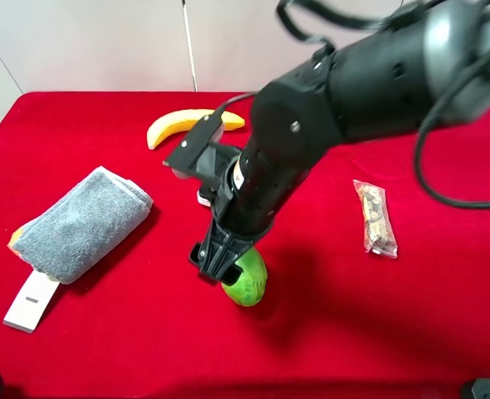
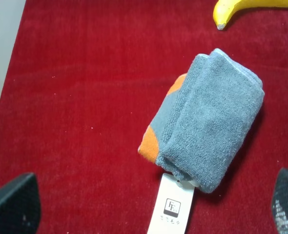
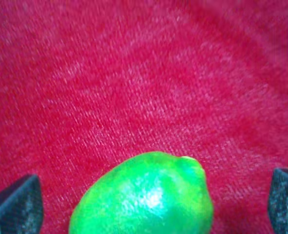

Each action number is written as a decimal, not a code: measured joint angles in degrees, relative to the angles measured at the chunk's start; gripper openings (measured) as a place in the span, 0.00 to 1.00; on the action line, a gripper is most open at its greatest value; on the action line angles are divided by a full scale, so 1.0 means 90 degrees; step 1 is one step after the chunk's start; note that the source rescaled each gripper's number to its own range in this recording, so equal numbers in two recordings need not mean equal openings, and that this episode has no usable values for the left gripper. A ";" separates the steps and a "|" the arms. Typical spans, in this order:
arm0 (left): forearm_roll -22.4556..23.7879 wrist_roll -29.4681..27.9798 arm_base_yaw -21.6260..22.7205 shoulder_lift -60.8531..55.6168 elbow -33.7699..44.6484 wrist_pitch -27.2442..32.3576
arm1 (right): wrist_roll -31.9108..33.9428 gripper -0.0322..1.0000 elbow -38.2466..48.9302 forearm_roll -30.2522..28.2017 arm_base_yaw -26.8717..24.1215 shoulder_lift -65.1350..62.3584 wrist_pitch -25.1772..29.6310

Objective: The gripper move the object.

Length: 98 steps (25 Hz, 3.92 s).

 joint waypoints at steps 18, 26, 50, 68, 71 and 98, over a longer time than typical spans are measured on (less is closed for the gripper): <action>0.0000 0.0000 0.0000 0.0000 0.0000 0.0000 | 0.0094 1.00 0.0000 -0.0501 0.0000 -0.1913 0.2661; 0.0000 0.0000 0.0000 0.0000 0.0000 0.0000 | 0.0100 1.00 0.0598 -0.0767 0.0000 -0.2765 0.3233; 0.0000 0.0000 0.0000 0.0000 0.0000 0.0000 | 0.1993 1.00 0.3100 -0.0841 0.0013 -0.7603 0.3611; 0.0000 0.0000 0.0000 0.0000 0.0000 0.0000 | 0.2079 1.00 0.3334 -0.1060 0.0028 -0.8743 0.3098; 0.0000 0.0000 0.0000 0.0000 0.0000 0.0000 | 0.2107 1.00 0.3334 -0.1090 0.0028 -0.8745 0.3092; 0.0000 0.0000 0.0000 0.0000 0.0000 0.0000 | 0.1914 1.00 0.3365 -0.1041 -0.4202 -1.1274 0.3083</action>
